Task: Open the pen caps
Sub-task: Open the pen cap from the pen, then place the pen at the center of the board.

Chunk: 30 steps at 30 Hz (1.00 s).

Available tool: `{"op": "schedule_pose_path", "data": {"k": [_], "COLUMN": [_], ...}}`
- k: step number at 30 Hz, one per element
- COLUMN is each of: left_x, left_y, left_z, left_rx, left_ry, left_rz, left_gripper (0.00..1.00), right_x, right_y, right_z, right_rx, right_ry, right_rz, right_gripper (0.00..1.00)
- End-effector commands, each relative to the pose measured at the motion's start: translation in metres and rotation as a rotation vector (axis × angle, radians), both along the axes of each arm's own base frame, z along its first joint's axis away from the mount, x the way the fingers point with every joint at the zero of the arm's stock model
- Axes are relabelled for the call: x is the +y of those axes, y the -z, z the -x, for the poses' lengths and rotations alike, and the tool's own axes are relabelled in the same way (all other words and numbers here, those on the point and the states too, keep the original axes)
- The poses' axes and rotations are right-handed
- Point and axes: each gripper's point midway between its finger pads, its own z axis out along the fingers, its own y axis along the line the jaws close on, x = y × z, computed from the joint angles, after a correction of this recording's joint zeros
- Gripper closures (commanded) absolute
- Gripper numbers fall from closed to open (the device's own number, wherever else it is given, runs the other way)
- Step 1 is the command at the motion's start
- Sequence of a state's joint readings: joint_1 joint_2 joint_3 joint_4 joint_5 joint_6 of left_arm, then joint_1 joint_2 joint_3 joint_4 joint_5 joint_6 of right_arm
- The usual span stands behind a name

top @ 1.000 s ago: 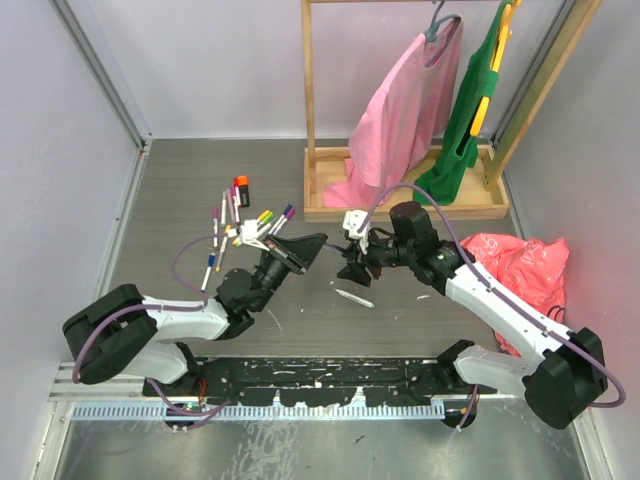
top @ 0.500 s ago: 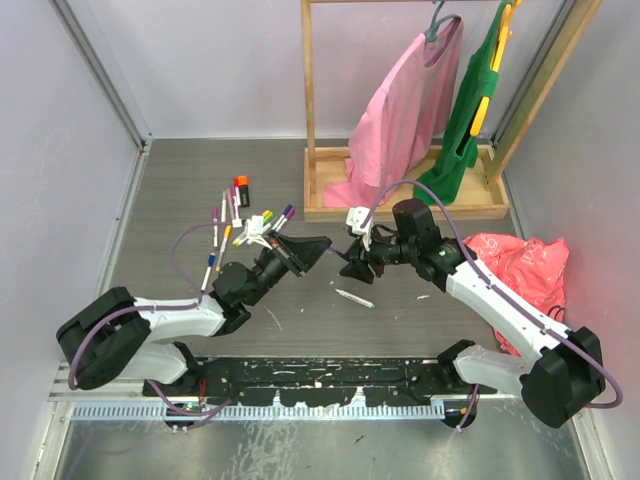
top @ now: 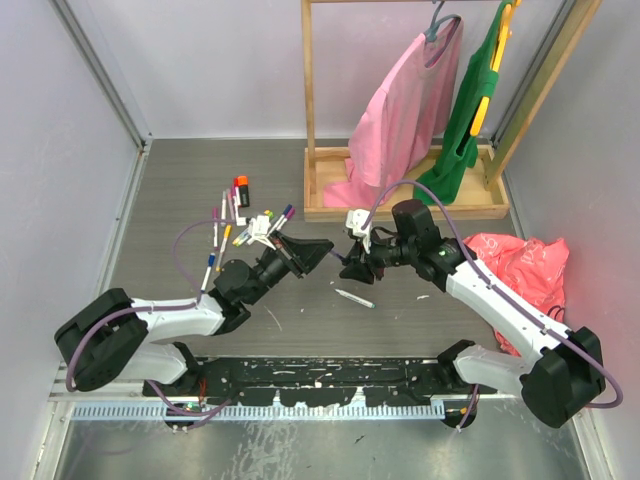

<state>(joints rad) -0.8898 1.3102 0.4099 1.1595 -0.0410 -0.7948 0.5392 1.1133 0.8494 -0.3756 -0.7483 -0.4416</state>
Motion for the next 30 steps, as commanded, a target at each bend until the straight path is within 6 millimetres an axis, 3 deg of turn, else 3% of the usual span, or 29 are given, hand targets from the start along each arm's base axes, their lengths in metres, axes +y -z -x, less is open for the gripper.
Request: {"op": "schedule_pose_path", "data": {"k": [1,6,10,17,20,26,30], "left_x": [0.0,0.007,0.028,0.088,0.114,0.153,0.159], "left_y": [-0.032,-0.038,-0.054,-0.084,-0.101,-0.099,-0.081], "left_z": [-0.002,-0.006,-0.019,-0.06,-0.066,-0.076,-0.073], "left_rx": [-0.08,-0.101,-0.143,-0.171,-0.195,-0.169,-0.098], "left_ry": [-0.002,-0.023,-0.09,-0.225,-0.278,-0.379,-0.373], "left_rz": [0.051,0.071,0.138,0.256,0.288,0.288,0.253], "left_gripper": [1.0,1.0,1.0,1.0,1.0,1.0,1.0], "right_x": [0.007,0.008,0.008,0.009,0.008,0.006,-0.003], "right_y": [-0.022,-0.016,-0.01,0.006,0.014,0.029,0.044], "right_z": [-0.005,-0.005,-0.004,0.0,-0.001,-0.007,-0.022], "right_rx": [-0.045,-0.018,0.015,0.079,0.099,0.124,0.116], "right_ry": [-0.022,-0.029,-0.045,-0.076,-0.072,-0.047,0.027], "right_rz": [-0.044,-0.03,-0.009,0.03,0.05,0.094,0.159], "right_gripper": [0.64,0.83,0.99,0.99,0.99,0.99,0.99]}}
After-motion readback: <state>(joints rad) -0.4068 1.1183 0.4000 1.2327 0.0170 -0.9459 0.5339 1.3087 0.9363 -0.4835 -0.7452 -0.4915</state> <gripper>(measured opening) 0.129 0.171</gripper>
